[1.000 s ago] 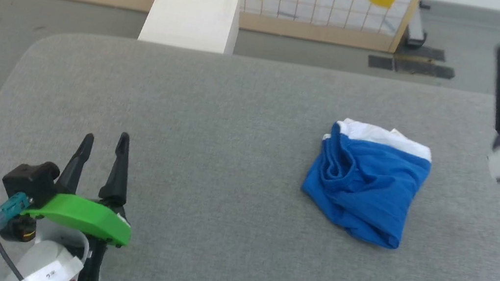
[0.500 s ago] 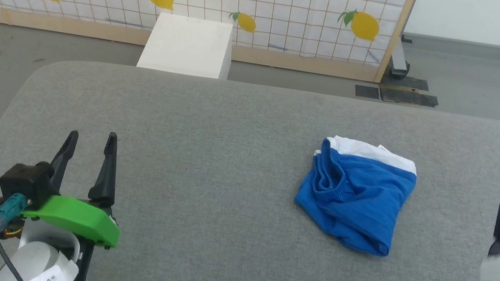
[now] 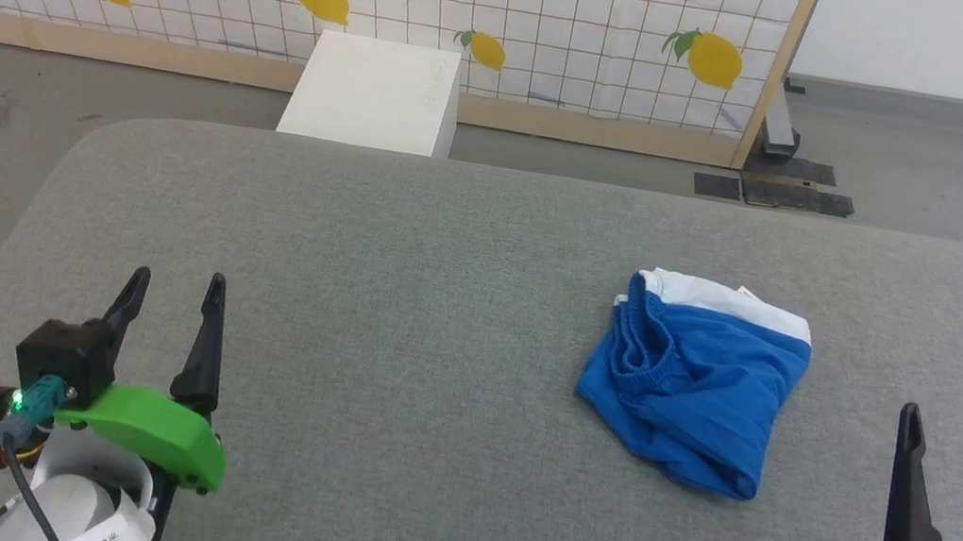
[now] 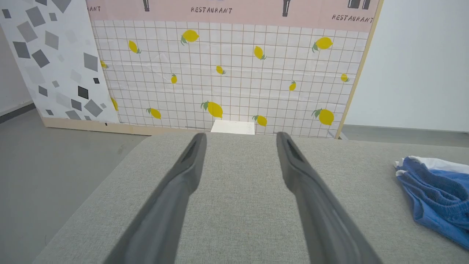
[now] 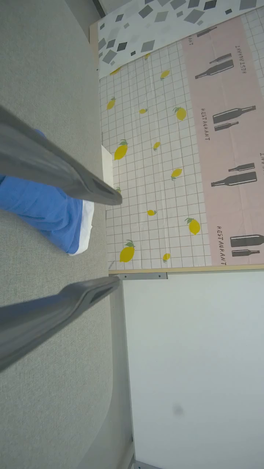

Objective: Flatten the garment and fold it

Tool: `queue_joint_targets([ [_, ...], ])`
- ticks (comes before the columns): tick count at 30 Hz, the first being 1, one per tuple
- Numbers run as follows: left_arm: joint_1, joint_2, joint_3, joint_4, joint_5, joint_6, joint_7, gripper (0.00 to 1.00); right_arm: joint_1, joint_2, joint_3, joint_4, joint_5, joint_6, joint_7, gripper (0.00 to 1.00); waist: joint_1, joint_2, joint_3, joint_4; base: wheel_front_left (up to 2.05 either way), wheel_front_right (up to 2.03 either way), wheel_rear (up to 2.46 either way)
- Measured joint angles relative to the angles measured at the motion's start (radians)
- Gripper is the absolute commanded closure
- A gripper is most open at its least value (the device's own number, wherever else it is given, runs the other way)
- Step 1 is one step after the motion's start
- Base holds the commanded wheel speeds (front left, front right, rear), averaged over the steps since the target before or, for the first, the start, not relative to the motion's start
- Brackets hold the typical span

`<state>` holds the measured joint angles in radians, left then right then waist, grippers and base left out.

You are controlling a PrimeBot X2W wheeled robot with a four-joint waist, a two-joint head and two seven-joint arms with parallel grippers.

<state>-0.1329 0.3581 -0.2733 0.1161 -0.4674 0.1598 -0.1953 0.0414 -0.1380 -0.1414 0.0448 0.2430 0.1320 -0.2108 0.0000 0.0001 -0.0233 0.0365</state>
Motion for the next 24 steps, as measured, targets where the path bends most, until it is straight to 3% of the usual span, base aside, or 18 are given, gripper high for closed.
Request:
queue_joint_targets([
  [24, 0.052, -0.026, 0.002, 0.039, -0.064, -0.006, -0.017, 0.00, 0.026, 0.042, 0.040, 0.015, -0.023, 0.000, 0.023, 0.00, 0.0000, 0.0000, -0.007, 0.004, 0.00, 0.00, 0.00],
])
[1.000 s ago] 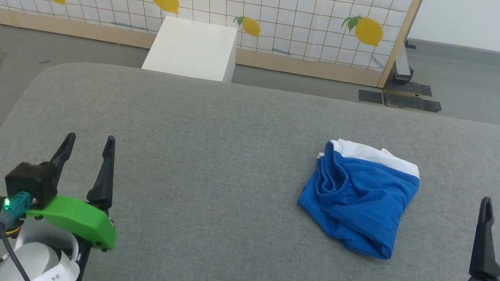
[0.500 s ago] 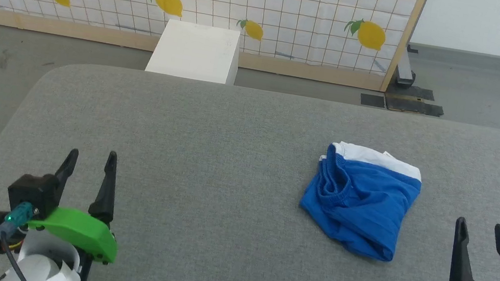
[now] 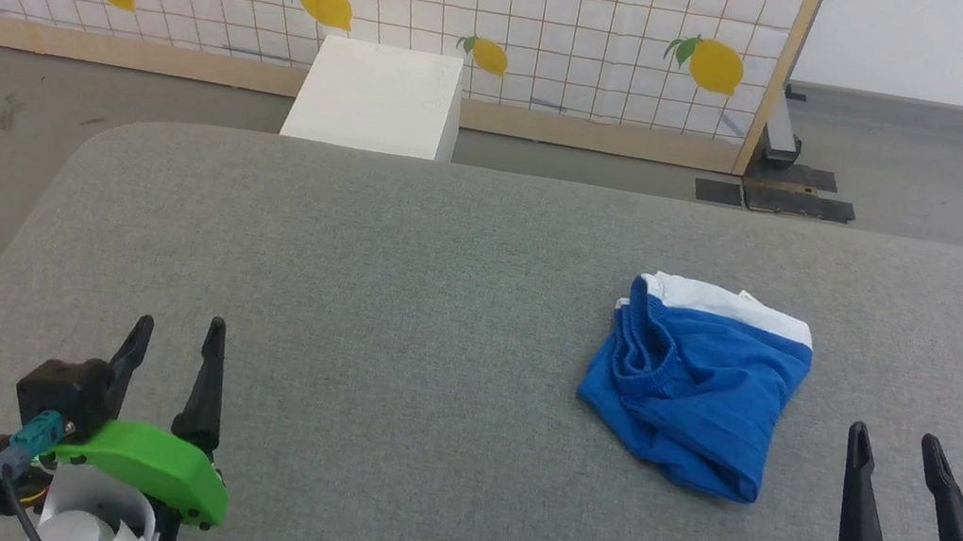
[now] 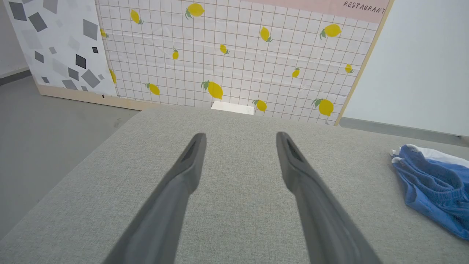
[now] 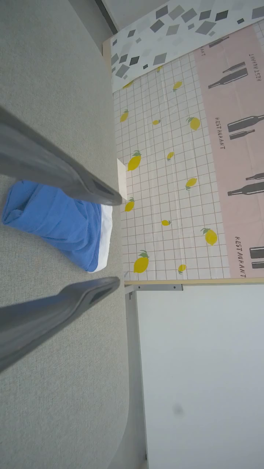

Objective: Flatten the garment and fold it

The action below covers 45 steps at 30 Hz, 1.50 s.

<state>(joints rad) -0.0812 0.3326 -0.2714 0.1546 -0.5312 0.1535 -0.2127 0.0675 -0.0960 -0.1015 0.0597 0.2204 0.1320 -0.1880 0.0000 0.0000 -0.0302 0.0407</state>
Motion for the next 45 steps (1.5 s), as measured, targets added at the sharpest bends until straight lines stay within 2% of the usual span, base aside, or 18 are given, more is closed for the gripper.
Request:
queue_joint_targets([
  [29, 0.000, 0.000, -0.012, 0.017, -0.007, -0.003, -0.009, 0.00, 0.000, 0.003, -0.002, 0.030, 0.000, 0.000, 0.013, 0.00, 0.0000, 0.0000, 0.017, 0.003, 0.00, 0.00, 0.00],
  [33, 0.000, 0.000, -0.014, 0.016, -0.007, -0.003, -0.010, 0.00, -0.007, -0.001, -0.001, 0.030, 0.001, 0.000, 0.041, 0.00, 0.0000, 0.0000, 0.023, 0.001, 0.00, 0.00, 0.00],
  [36, -0.001, 0.000, -0.016, 0.013, -0.007, -0.003, -0.010, 0.00, -0.043, -0.018, -0.002, 0.031, 0.011, 0.000, 0.091, 0.00, 0.0000, 0.0000, 0.032, 0.000, 0.00, 0.00, 0.00],
  [39, -0.002, -0.001, -0.021, 0.004, -0.007, -0.003, -0.013, 0.00, -0.114, -0.050, -0.005, 0.038, 0.029, 0.000, 0.184, 0.00, 0.0000, 0.0000, 0.047, 0.000, 0.00, 0.00, 0.00],
  [45, -0.021, -0.007, -0.041, -0.015, -0.005, -0.006, -0.018, 0.00, -0.282, -0.120, -0.030, 0.109, 0.072, 0.000, 0.480, 0.00, 0.0000, 0.0000, 0.090, 0.015, 0.00, 0.00, 0.00],
])
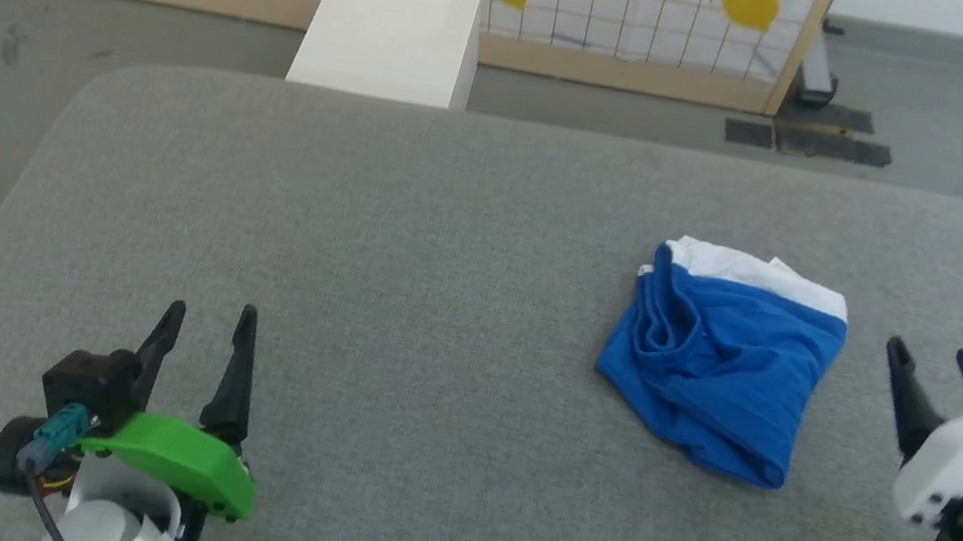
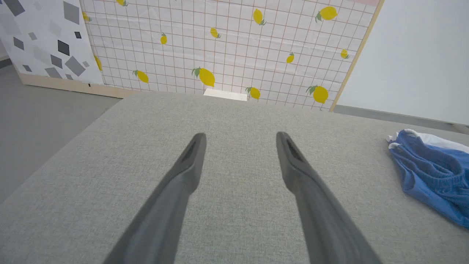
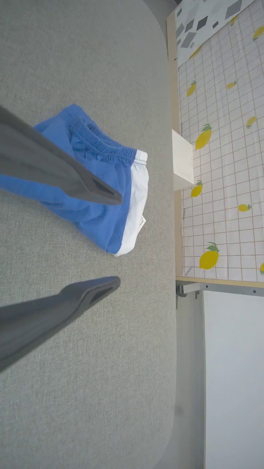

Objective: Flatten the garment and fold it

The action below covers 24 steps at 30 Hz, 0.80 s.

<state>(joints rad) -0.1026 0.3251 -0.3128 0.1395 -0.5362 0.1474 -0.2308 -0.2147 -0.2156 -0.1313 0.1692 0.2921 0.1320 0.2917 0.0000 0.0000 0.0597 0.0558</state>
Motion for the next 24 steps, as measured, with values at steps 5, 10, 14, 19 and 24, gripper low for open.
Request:
queue_joint_targets([
  [5, -0.033, -0.010, -0.015, -0.015, 0.009, -0.006, -0.001, 0.00, -0.123, -0.022, -0.019, 0.070, -0.002, 0.000, 0.240, 0.00, 0.0000, 0.0000, 0.048, 0.028, 0.00, 0.00, 0.00],
  [10, -0.060, -0.013, -0.026, -0.016, 0.013, -0.015, -0.001, 0.00, -0.211, -0.026, -0.017, 0.141, -0.032, 0.000, 0.451, 0.00, 0.0000, 0.0000, 0.100, 0.058, 0.00, 0.00, 0.00],
  [14, -0.083, -0.021, -0.032, -0.010, 0.016, -0.023, -0.008, 0.00, -0.259, -0.019, -0.035, 0.180, -0.069, 0.000, 0.558, 0.00, 0.0001, 0.0000, 0.142, 0.085, 0.00, 0.00, 0.00],
  [19, -0.105, -0.035, -0.036, 0.005, 0.016, -0.032, -0.012, 0.00, -0.283, -0.002, -0.044, 0.204, -0.109, 0.000, 0.611, 0.00, 0.0001, 0.0000, 0.189, 0.116, 0.00, 0.00, 0.00],
  [24, -0.119, -0.044, -0.037, 0.019, 0.016, -0.042, -0.018, 0.00, -0.283, 0.005, -0.043, 0.216, -0.118, 0.000, 0.613, 0.00, 0.0001, 0.0000, 0.222, 0.140, 0.00, 0.00, 0.00],
])
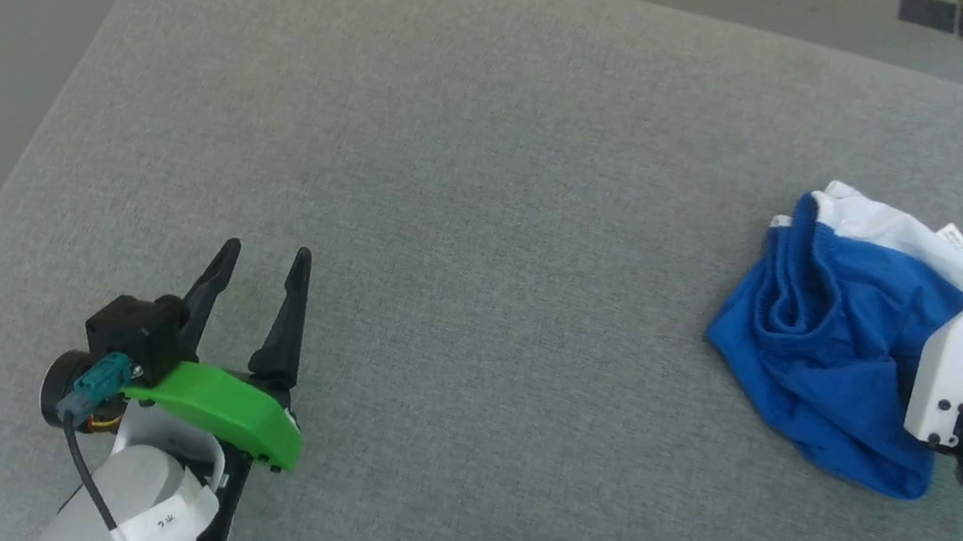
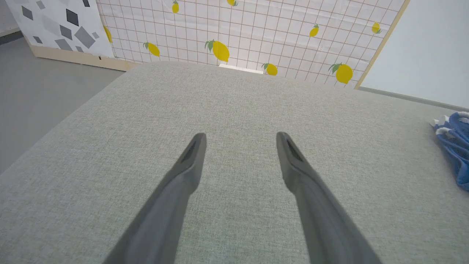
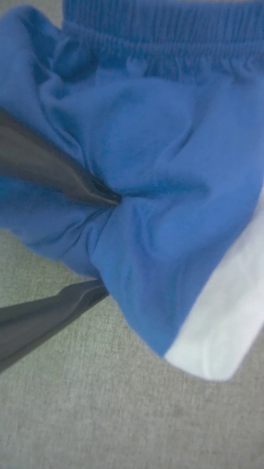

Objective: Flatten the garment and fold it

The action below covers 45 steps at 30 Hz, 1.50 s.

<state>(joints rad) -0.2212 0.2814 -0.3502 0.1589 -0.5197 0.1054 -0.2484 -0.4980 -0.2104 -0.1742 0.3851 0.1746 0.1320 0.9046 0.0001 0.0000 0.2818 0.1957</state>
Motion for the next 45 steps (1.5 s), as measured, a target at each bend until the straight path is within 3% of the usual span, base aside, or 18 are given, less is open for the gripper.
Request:
queue_joint_targets([
  [5, -0.012, -0.007, -0.001, 0.013, 0.001, -0.008, -0.001, 0.00, -0.004, -0.009, 0.011, -0.001, 0.000, 0.000, -0.013, 0.00, -0.0001, 0.0000, 0.023, 0.014, 0.00, 0.00, 0.00],
  [6, -0.013, -0.007, -0.001, 0.016, 0.001, -0.008, -0.001, 0.00, -0.005, -0.011, 0.013, -0.002, 0.001, 0.000, -0.013, 0.60, 0.0000, 0.0000, 0.026, 0.014, 0.00, 0.00, 0.00],
  [7, -0.015, -0.008, -0.001, 0.018, 0.001, -0.009, -0.001, 0.00, -0.007, -0.013, 0.016, -0.002, 0.001, 0.000, -0.015, 0.89, 0.0000, 0.0000, 0.028, 0.014, 0.00, 0.00, 0.00],
  [8, -0.017, -0.009, -0.001, 0.021, 0.001, -0.009, -0.003, 0.00, -0.009, -0.015, 0.019, -0.002, 0.001, 0.000, -0.020, 1.00, 0.0000, 0.0000, 0.029, 0.013, 0.00, 0.00, 0.00],
  [18, -0.019, -0.009, -0.001, 0.039, 0.002, -0.017, -0.004, 0.00, -0.009, -0.035, 0.114, 0.003, 0.047, 0.000, -0.070, 1.00, 0.0000, 0.0000, -0.008, -0.020, 0.00, 0.00, 0.00],
  [25, -0.009, -0.003, 0.006, 0.034, 0.002, -0.016, -0.004, 0.00, 0.031, -0.078, 0.243, -0.066, 0.138, 0.000, -0.049, 1.00, 0.0000, 0.0000, -0.046, -0.096, 0.00, 0.00, 0.00],
  [35, -0.016, 0.011, 0.003, -0.020, 0.006, -0.012, 0.004, 0.00, 0.067, -0.225, 0.290, -0.129, 0.206, 0.000, -0.006, 1.00, -0.0001, 0.0000, -0.050, -0.268, 0.00, 0.00, 0.00],
  [45, -0.090, 0.073, 0.011, -0.155, 0.058, 0.009, 0.054, 0.00, 0.052, -0.392, 0.188, -0.136, 0.225, 0.000, -0.031, 1.00, -0.0001, 0.0001, 0.079, -0.367, 0.00, 0.00, 0.00],
])
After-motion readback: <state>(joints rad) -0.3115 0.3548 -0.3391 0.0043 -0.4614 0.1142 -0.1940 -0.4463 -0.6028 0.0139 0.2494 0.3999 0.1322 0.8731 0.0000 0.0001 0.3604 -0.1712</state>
